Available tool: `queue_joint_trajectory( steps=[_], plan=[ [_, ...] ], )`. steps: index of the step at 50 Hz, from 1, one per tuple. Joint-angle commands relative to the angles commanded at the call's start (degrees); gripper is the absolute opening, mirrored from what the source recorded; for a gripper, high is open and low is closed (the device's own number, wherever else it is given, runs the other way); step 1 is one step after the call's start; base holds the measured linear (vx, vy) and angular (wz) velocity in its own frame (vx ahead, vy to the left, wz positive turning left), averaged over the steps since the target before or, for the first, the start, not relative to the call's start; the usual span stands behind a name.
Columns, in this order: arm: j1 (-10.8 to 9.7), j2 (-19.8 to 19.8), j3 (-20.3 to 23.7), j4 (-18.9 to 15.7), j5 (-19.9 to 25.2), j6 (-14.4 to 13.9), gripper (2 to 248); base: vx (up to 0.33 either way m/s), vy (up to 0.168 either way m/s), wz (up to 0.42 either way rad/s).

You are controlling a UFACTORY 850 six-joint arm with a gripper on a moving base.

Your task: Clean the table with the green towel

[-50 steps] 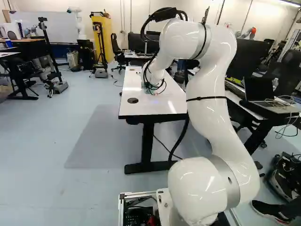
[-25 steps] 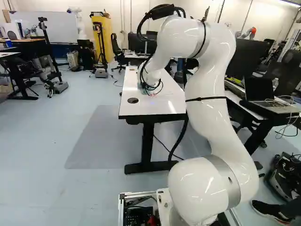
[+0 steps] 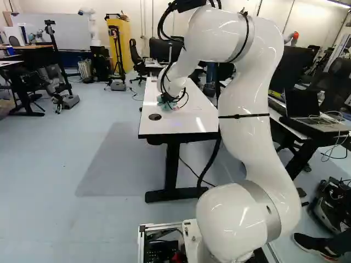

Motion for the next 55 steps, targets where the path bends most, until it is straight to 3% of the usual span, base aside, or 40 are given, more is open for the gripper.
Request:
queue_joint_trajectory(
  steps=[26, 44, 55],
  plan=[
    [3.9, 4.1, 1.5, 0.7, -6.4, 0.0, 43, 0.0, 0.0, 0.0],
    [4.5, 7.2, 2.9, 1.2, -12.3, 0.0, 43, 0.0, 0.0, 0.0],
    [4.5, 8.1, 3.1, 1.2, -12.6, 0.0, 43, 0.0, 0.0, 0.0]
  ],
)
